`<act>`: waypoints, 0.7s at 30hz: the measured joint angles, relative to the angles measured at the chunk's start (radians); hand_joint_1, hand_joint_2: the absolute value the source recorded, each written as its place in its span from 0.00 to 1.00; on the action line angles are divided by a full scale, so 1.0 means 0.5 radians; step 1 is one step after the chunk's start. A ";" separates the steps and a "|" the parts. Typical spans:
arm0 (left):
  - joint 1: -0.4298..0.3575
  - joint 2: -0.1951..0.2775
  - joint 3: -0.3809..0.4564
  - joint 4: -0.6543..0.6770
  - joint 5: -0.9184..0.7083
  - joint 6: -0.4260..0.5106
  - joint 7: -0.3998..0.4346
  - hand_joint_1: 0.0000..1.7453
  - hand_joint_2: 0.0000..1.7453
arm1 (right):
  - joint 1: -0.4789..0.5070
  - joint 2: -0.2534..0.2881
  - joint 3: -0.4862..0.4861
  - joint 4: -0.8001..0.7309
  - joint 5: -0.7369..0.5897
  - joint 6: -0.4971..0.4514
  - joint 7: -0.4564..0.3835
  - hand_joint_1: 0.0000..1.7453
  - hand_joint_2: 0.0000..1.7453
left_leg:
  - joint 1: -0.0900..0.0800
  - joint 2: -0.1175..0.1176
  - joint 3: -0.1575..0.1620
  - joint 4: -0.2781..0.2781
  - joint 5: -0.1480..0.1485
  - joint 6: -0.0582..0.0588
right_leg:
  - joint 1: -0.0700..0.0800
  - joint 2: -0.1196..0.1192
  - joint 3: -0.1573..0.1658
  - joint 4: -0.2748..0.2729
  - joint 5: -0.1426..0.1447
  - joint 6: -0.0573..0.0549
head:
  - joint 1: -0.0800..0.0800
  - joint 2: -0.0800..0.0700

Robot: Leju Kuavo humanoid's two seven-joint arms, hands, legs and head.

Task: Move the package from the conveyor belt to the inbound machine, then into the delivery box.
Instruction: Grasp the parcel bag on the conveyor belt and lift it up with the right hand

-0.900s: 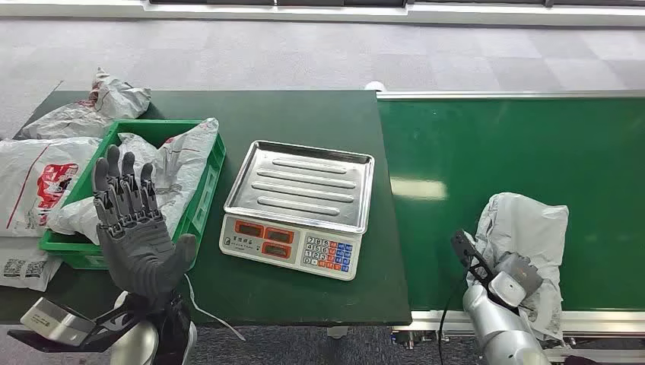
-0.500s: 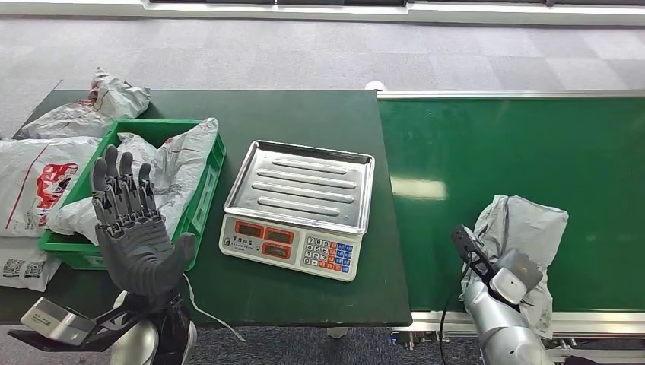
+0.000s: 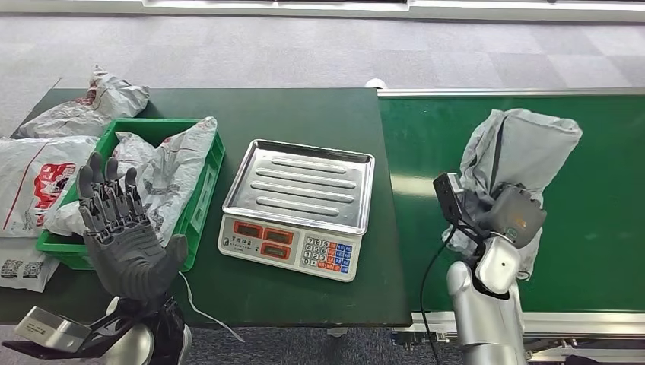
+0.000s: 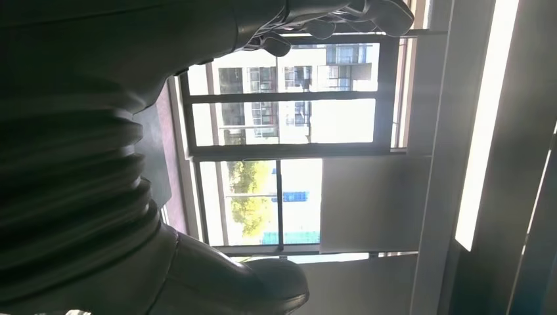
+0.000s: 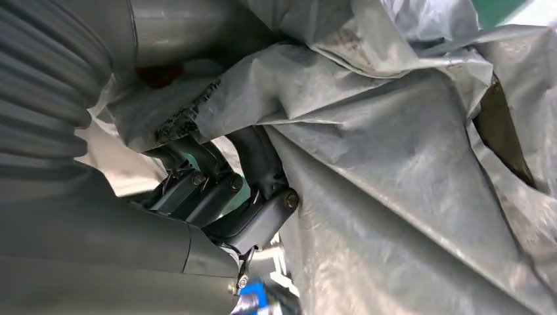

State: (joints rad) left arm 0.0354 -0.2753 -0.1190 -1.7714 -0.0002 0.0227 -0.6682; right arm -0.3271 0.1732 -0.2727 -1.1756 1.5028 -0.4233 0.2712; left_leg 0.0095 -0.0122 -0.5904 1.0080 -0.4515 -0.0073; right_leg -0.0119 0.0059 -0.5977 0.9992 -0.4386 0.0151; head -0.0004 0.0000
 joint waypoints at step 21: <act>-0.183 0.012 -0.071 0.188 0.048 -0.012 -0.060 0.00 1.00 | -0.565 0.276 0.968 0.261 -0.634 0.170 -0.690 1.00 1.00 | 0.000 0.009 -0.011 -0.001 0.011 -0.006 | 0.004 0.008 -0.015 0.005 0.009 -0.007 | 0.000 0.000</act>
State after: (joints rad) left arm -0.0561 -0.2693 -0.1547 -1.6775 0.0237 0.0168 -0.6983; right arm -0.6099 0.3111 0.2114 -1.0452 1.1856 -0.3385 -0.0740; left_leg 0.0096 -0.0076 -0.5957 1.0077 -0.4461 -0.0105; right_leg -0.0099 0.0099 -0.6051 1.0016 -0.4338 0.0115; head -0.0005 0.0000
